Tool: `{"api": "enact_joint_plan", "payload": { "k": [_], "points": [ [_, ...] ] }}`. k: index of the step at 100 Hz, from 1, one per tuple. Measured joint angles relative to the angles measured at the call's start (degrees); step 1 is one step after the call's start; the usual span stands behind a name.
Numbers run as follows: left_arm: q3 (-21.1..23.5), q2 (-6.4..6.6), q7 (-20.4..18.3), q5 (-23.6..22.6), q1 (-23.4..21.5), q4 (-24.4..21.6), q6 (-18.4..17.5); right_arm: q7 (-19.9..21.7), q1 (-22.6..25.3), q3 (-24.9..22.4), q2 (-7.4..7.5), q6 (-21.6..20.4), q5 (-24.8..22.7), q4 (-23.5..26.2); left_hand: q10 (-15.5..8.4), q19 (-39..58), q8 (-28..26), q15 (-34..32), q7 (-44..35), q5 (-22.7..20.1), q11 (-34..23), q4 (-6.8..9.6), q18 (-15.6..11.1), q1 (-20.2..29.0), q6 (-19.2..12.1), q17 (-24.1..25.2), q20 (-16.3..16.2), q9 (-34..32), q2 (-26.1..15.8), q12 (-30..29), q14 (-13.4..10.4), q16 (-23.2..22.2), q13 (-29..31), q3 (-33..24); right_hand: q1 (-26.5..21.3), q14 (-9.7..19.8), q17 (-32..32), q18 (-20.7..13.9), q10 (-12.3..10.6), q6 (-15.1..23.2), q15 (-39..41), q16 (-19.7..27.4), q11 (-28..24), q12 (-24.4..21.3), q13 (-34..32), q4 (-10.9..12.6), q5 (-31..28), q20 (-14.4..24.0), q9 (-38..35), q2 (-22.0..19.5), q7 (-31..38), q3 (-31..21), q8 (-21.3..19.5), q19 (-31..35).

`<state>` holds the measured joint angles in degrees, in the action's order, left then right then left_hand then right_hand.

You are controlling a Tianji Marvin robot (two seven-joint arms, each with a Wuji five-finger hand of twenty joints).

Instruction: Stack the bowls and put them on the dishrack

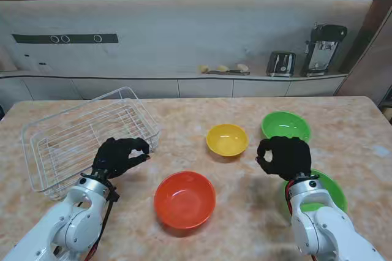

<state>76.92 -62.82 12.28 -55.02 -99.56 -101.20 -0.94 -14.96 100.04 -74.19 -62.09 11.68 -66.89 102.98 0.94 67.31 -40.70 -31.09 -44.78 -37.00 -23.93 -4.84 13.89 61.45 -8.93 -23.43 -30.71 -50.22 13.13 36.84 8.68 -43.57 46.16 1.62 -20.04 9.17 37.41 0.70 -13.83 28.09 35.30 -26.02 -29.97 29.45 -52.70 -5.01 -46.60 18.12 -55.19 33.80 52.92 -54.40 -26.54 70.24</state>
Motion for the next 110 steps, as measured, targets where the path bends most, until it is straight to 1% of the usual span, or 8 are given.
{"api": "enact_joint_plan", "payload": {
  "k": [44,72,84,90,96,104,108,110],
  "points": [
    [0.3,-0.01,0.4,-0.1,-0.5,-0.4,0.1,0.8,0.0,0.0,0.02,0.0,0.1,0.1,0.0,0.0,0.0,0.0,0.0,0.0,0.0,0.0,0.0,0.0,0.0,0.0,0.0,0.0,0.0,0.0,0.0,0.0,0.0,0.0,0.0,0.0,-0.6,0.0,0.0,0.0,-0.9,0.0,0.0,-0.7,0.0,0.0,0.0,0.0,0.0,0.0,-0.1,0.6,0.2,-0.1],
    [0.4,-0.01,0.1,-0.2,-0.6,-0.6,0.3,2.5,1.6,-2.4,0.03,0.5,-2.6,1.4,0.0,0.0,0.0,0.0,0.0,0.0,0.0,0.0,0.0,0.0,0.0,0.0,0.0,0.0,0.0,0.0,0.0,0.0,0.0,0.0,0.0,0.0,-5.2,0.6,0.0,-0.2,-6.5,2.4,3.4,-2.4,3.0,0.0,2.8,-0.2,2.2,0.8,-1.7,0.5,1.9,-5.1],
    [0.4,0.01,0.1,-0.2,-0.6,-0.7,0.3,3.6,2.7,-4.1,0.09,1.1,-3.6,1.9,0.0,-0.1,0.0,0.0,0.0,0.0,0.0,0.0,0.0,0.0,0.0,0.0,0.0,0.0,0.0,0.0,0.0,0.0,0.0,0.0,0.0,0.0,-6.7,0.6,0.0,-2.0,-9.6,4.0,4.6,-4.0,4.4,0.0,3.5,-0.7,3.5,3.0,-2.2,-1.2,3.9,-7.3],
    [0.3,0.02,0.0,-0.4,-0.6,-0.7,0.3,4.0,3.1,-4.7,0.16,1.8,-4.0,1.9,0.0,-0.1,0.0,0.0,0.0,0.0,0.0,0.0,0.0,0.0,0.0,0.0,0.0,0.0,0.0,0.0,0.0,0.0,0.0,0.0,0.0,-0.1,-7.8,0.6,0.0,-3.3,-11.2,5.1,5.7,-5.1,5.8,0.0,4.5,-1.3,4.9,3.1,-3.0,-1.8,4.6,-8.9],
    [0.3,0.04,-0.1,-0.5,-0.6,-0.7,0.2,4.9,3.4,-5.5,0.21,2.6,-4.2,1.9,0.0,-0.1,0.0,0.0,0.0,0.0,0.0,0.0,0.0,0.0,0.0,0.0,0.0,0.0,0.0,0.0,0.0,0.0,0.0,0.0,0.0,-0.1,-8.8,0.6,0.0,-5.4,-12.5,6.1,7.0,-6.0,7.0,0.0,5.0,-1.9,5.8,3.5,-6.7,-2.0,4.7,-10.3],
    [0.2,0.06,-0.2,-0.5,-0.6,-0.7,0.2,7.2,3.9,-6.6,0.23,3.4,-4.3,2.1,0.0,-0.1,0.0,0.0,0.0,0.0,0.0,0.0,0.0,0.0,0.0,0.0,0.0,0.0,0.0,0.0,0.0,0.0,0.0,0.0,1.1,-0.6,-10.1,0.7,0.6,-8.3,-14.8,7.5,8.8,-7.8,8.8,0.0,5.6,-2.5,8.6,3.3,-12.4,-2.0,2.0,-11.8],
    [0.2,0.07,-0.3,-0.5,-0.5,-0.7,0.2,8.3,4.2,-7.1,0.27,3.8,-4.5,2.2,0.0,-0.1,0.0,0.0,0.0,0.0,0.0,0.0,0.0,0.0,0.0,0.0,0.0,0.0,0.0,0.0,0.0,0.0,0.0,0.0,1.6,-0.8,-11.0,0.7,1.3,-9.6,-15.9,8.2,9.4,-8.7,10.1,1.8,6.1,-3.1,10.5,1.9,-15.2,-1.7,0.2,-12.8],
    [0.2,0.08,-0.3,-0.5,-0.5,-0.7,0.2,8.7,4.3,-7.4,0.3,4.0,-4.7,2.3,0.0,-0.1,0.0,0.0,0.0,0.0,0.0,0.0,0.0,0.0,0.0,0.0,0.0,0.0,0.0,0.0,0.0,0.0,0.0,0.0,2.1,-0.9,-11.5,0.7,1.4,-9.8,-16.4,8.5,9.5,-8.9,10.8,1.9,6.5,-3.2,11.7,1.5,-16.6,-1.7,-0.3,-13.0]
  ]
}}
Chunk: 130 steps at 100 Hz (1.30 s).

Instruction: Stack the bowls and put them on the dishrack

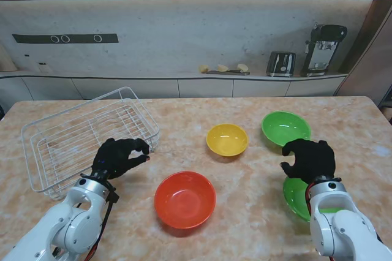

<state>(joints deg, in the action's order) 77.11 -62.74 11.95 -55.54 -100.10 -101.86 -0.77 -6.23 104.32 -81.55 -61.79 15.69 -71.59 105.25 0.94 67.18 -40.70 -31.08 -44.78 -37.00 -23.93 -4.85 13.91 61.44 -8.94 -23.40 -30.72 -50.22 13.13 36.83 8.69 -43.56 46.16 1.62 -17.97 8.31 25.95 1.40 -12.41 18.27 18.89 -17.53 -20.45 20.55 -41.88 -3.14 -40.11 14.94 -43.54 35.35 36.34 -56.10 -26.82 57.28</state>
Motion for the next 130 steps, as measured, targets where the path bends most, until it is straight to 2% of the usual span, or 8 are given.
{"api": "enact_joint_plan", "payload": {
  "k": [14,23,43,52,68,91,130],
  "points": [
    [-0.1,0.05,-0.2,-0.2,0.0,0.0,0.0,3.7,0.9,-1.5,0.25,1.0,-1.8,0.4,0.0,0.0,0.0,0.0,0.0,0.0,0.0,0.0,0.0,0.0,0.0,0.0,0.0,0.0,0.0,0.0,0.0,0.0,0.0,0.0,0.8,-0.2,-2.8,0.0,1.6,-2.2,-3.2,2.0,3.2,-2.2,3.7,0.5,4.3,-1.2,5.7,0.0,-4.6,0.1,-1.3,-2.9],
    [-0.2,0.07,-0.3,-0.2,0.1,0.0,0.0,7.2,1.5,-2.5,0.47,1.3,-3.8,0.8,0.0,0.0,0.0,0.0,0.0,0.0,0.0,0.0,0.0,0.0,0.0,0.0,0.0,0.0,0.0,0.0,0.0,0.0,0.0,0.0,0.8,-0.3,-4.0,0.4,2.4,-2.8,-4.3,3.4,3.1,-3.5,5.9,0.5,7.2,-1.6,8.4,0.6,-6.4,0.1,-1.1,-4.2],
    [-0.4,0.1,-0.5,-0.2,0.2,0.0,0.1,10.3,2.1,-4.0,0.88,1.5,-5.4,0.8,0.0,0.0,0.0,0.0,0.0,0.0,0.0,0.0,0.0,0.0,0.0,0.0,0.0,0.0,0.0,0.0,0.0,0.0,0.0,0.0,0.9,-1.2,-6.3,1.5,3.5,-4.3,-5.9,4.7,3.9,-4.4,9.0,0.5,12.6,-2.6,11.9,1.4,-9.3,0.9,-0.9,-6.3],
    [-0.4,0.11,-0.5,-0.2,0.2,0.0,0.1,13.0,2.0,-4.4,1.04,1.6,-6.1,0.6,0.0,0.0,0.0,0.0,0.0,0.0,0.0,0.0,0.0,0.0,0.0,0.0,0.0,0.0,0.0,0.0,0.0,0.0,0.0,0.0,1.0,-1.3,-6.8,2.1,4.0,-5.6,-6.1,4.9,3.7,-4.4,9.8,0.5,14.1,-2.6,13.1,2.0,-10.0,2.3,-0.9,-6.5],
    [-0.5,0.12,-0.7,-0.2,0.3,0.0,0.1,17.0,0.8,-4.3,1.35,2.1,-7.6,-0.8,0.0,0.0,0.0,0.0,0.0,0.0,0.0,0.0,0.0,0.0,0.0,0.0,0.0,0.0,0.0,0.0,0.0,0.0,0.0,0.0,1.0,-1.3,-6.8,2.1,4.2,-8.0,-5.9,4.9,-1.1,-3.6,9.8,0.5,14.9,-2.7,15.4,2.0,-10.4,4.2,-1.5,-6.5],
    [-0.6,0.14,-1.0,-0.2,0.4,0.0,0.1,19.1,-2.1,-3.7,1.84,2.1,-6.9,-4.3,0.0,0.0,0.0,0.0,0.0,0.0,0.0,0.0,0.0,0.0,0.0,0.0,0.0,0.0,0.0,0.0,0.0,0.1,0.0,0.0,1.0,-1.3,-6.8,2.1,4.4,-9.6,-5.7,4.9,-3.8,-2.5,10.5,0.5,18.3,-2.7,21.5,2.0,-11.1,5.3,-3.0,-6.5],
    [-0.8,0.17,-1.3,-0.2,0.5,-0.1,0.2,19.4,-4.8,-2.1,2.21,3.8,-5.3,-9.0,0.0,0.0,0.0,0.0,0.0,0.0,0.0,0.0,0.0,0.0,0.0,0.0,0.0,0.0,0.0,0.0,0.0,0.1,0.0,0.0,1.0,-1.3,-6.9,2.7,4.4,-10.1,-4.2,4.9,-6.7,-1.3,11.1,0.5,18.3,-2.7,22.0,2.0,-11.0,6.1,-4.9,-6.3]
  ]
}}
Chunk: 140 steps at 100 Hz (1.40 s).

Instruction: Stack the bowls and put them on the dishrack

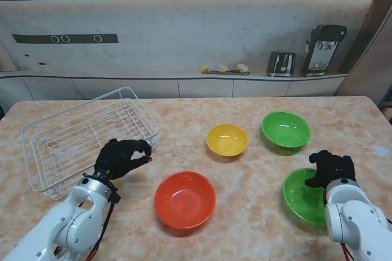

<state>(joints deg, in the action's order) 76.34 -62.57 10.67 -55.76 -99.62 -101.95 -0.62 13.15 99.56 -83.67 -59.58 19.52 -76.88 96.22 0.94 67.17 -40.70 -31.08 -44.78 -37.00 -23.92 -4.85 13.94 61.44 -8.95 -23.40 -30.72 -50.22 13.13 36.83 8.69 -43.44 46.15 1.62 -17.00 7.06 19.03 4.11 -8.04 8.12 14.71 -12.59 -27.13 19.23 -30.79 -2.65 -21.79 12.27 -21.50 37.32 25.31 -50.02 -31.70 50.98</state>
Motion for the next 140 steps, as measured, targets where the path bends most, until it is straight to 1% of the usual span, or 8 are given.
{"api": "enact_joint_plan", "payload": {
  "k": [27,46,65,74,90,110,123,140],
  "points": [
    [0.0,0.02,0.0,-0.1,0.0,-0.1,0.0,-1.0,-1.4,1.1,0.15,1.1,1.8,-2.6,0.0,0.0,0.0,0.0,0.0,0.0,0.0,0.0,0.0,0.0,0.0,0.0,0.0,0.0,0.0,0.0,0.0,0.0,0.0,0.0,-0.1,0.0,1.9,0.0,0.0,0.9,2.5,-0.9,-2.5,3.6,-3.0,0.0,-1.6,0.1,-1.2,0.0,3.1,0.6,-2.2,2.5],
    [0.0,0.03,0.0,-0.2,0.0,-0.1,0.0,-5.0,-3.4,2.9,0.24,2.3,5.3,-6.4,0.0,0.0,0.0,0.0,0.0,0.0,0.0,0.0,0.0,0.0,0.0,0.0,0.0,0.0,0.0,0.0,0.0,0.0,0.0,0.0,-0.2,0.0,6.7,-0.2,-1.9,4.2,8.6,-5.7,-5.5,8.1,-8.6,0.0,-7.0,2.6,-8.1,2.6,7.7,-3.7,-5.0,6.8],
    [0.0,0.04,0.0,-0.3,-0.1,-0.2,0.0,-3.8,-4.7,4.0,0.26,3.2,5.8,-8.0,0.0,0.0,0.0,0.0,0.0,0.0,0.0,0.0,0.0,0.0,0.0,0.0,0.0,0.0,0.0,0.0,0.0,0.0,0.0,0.0,-3.4,2.4,12.2,-1.8,-3.7,9.5,17.5,-11.8,-9.3,13.4,-14.0,0.0,-13.7,4.7,-16.1,4.5,14.9,-8.2,-8.5,11.4],
    [0.0,0.04,0.1,-0.3,-0.1,-0.2,0.0,-3.2,-5.2,4.3,0.3,3.4,6.7,-8.6,0.0,0.0,0.0,0.0,0.1,0.0,0.0,0.0,0.0,0.0,0.0,0.0,0.0,0.0,0.0,0.0,0.0,0.0,0.0,0.0,-7.5,3.6,14.6,-2.8,-5.1,13.6,21.7,-14.3,-11.1,16.1,-16.4,-4.2,-15.0,5.4,-19.2,7.4,20.9,-9.9,-8.5,13.3],
    [0.1,0.04,0.1,-0.4,-0.1,-0.3,0.0,-3.4,-6.0,4.9,0.32,3.8,9.2,-9.6,0.0,0.0,0.0,0.0,0.1,0.0,0.0,0.0,0.0,0.0,0.0,0.0,0.0,0.0,0.0,0.0,0.0,0.0,0.0,0.0,-12.2,4.8,20.0,-4.1,-6.4,19.2,28.3,-18.5,-13.4,23.5,-20.3,-6.6,-17.8,6.3,-24.8,8.9,27.8,-11.5,-9.3,17.8],
    [0.1,0.04,0.2,-0.4,-0.2,-0.3,0.0,-5.0,-6.6,5.0,0.21,5.0,14.9,-9.7,0.0,0.0,0.0,0.0,0.1,0.0,0.0,0.0,0.0,0.0,0.0,0.0,0.0,0.0,0.0,0.0,0.0,0.0,0.0,0.0,-17.3,4.9,27.7,-5.9,-6.6,18.4,39.3,-21.4,-15.3,28.6,-24.2,-6.7,-20.9,6.8,-28.2,9.5,27.9,-11.9,-10.1,22.0],
    [0.1,0.04,0.2,-0.4,-0.2,-0.3,0.0,-5.6,-6.1,4.0,-0.27,5.1,16.3,-9.2,0.0,0.0,0.0,0.0,0.1,0.0,0.0,0.0,0.0,0.0,0.0,0.0,0.0,0.0,0.0,0.0,0.0,0.0,0.0,0.0,-18.0,4.9,32.6,-7.5,-6.6,16.9,42.4,-21.4,-16.6,29.3,-25.6,-6.7,-21.1,6.8,-28.3,9.8,27.9,-12.0,-11.0,24.7],
    [0.1,0.04,0.2,-0.4,-0.2,-0.3,0.0,-6.5,-4.4,2.5,-0.6,5.0,17.8,-7.0,0.0,0.0,0.0,0.0,0.1,0.0,0.0,0.0,0.0,0.0,0.0,0.0,0.0,-0.8,0.0,0.0,0.0,0.0,0.0,0.0,-18.1,4.7,37.6,-9.3,-6.9,16.4,45.7,-21.4,-17.9,31.4,-27.0,-6.7,-22.3,5.9,-28.3,11.9,27.9,-15.3,-13.7,27.3]
  ]
}}
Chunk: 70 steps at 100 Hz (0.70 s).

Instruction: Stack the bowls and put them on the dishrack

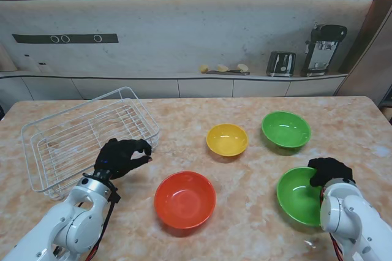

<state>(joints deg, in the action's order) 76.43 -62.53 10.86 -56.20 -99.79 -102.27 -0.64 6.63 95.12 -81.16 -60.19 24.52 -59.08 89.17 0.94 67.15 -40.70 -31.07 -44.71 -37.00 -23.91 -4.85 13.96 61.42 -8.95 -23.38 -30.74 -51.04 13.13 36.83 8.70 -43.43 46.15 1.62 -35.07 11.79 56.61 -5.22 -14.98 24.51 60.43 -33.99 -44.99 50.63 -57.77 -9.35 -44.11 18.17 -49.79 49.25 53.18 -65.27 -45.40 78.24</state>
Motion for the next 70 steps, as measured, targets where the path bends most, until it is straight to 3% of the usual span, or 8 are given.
{"api": "enact_joint_plan", "payload": {
  "k": [13,29,44,70],
  "points": [
    [0.0,0.0,-0.1,0.0,0.0,0.0,0.0,-5.4,1.4,-0.9,-0.61,-0.7,2.7,1.0,0.0,0.0,0.0,0.0,0.0,0.0,0.0,0.0,0.0,0.0,0.0,0.0,0.0,0.0,0.0,0.0,0.0,0.0,0.0,0.0,0.0,-0.5,3.2,-0.6,-0.8,-0.2,1.6,0.0,-0.2,1.5,-2.3,-1.8,-2.0,-0.8,-1.9,2.8,0.0,-3.6,-1.5,1.9],
    [0.0,0.01,-0.1,0.0,0.0,0.0,0.0,-7.3,3.7,-2.8,-1.44,-2.2,3.1,4.0,0.0,0.0,0.0,0.0,0.0,0.0,0.0,0.0,0.0,0.0,0.0,0.0,0.0,0.0,0.0,0.0,0.0,0.0,0.0,0.0,-0.1,-1.2,5.5,-1.4,-1.1,-0.4,2.8,0.4,-0.8,2.5,-4.8,-2.9,-4.5,-0.6,-3.7,6.4,0.0,-6.9,-3.8,7.6],
    [0.1,0.01,-0.1,-0.1,-0.1,-0.1,-0.1,-12.7,5.8,-4.2,-2.16,-5.3,4.0,6.0,0.0,0.0,0.0,0.0,0.0,0.0,0.0,0.0,0.0,0.0,0.0,0.0,0.0,0.0,0.0,0.0,0.0,0.0,0.0,0.0,-0.7,-1.7,7.0,-1.5,-1.4,-0.9,2.8,2.0,-0.8,3.1,-6.6,-4.1,-6.7,1.3,-5.7,9.3,0.0,-9.0,-7.0,12.2],
    [0.1,0.01,0.0,-0.1,-0.1,-0.2,0.0,-14.6,9.5,-6.6,-2.92,-8.0,5.2,11.2,0.0,-0.1,0.0,0.0,0.0,0.0,0.0,0.0,0.0,0.0,0.0,0.0,0.0,0.0,0.0,0.0,0.0,0.0,0.0,0.0,-0.7,-1.7,8.3,-1.7,-1.4,-1.2,2.8,2.2,-0.8,3.1,-8.5,-4.2,-7.3,3.6,-6.1,10.5,0.0,-9.0,-9.3,14.7]
  ]
}}
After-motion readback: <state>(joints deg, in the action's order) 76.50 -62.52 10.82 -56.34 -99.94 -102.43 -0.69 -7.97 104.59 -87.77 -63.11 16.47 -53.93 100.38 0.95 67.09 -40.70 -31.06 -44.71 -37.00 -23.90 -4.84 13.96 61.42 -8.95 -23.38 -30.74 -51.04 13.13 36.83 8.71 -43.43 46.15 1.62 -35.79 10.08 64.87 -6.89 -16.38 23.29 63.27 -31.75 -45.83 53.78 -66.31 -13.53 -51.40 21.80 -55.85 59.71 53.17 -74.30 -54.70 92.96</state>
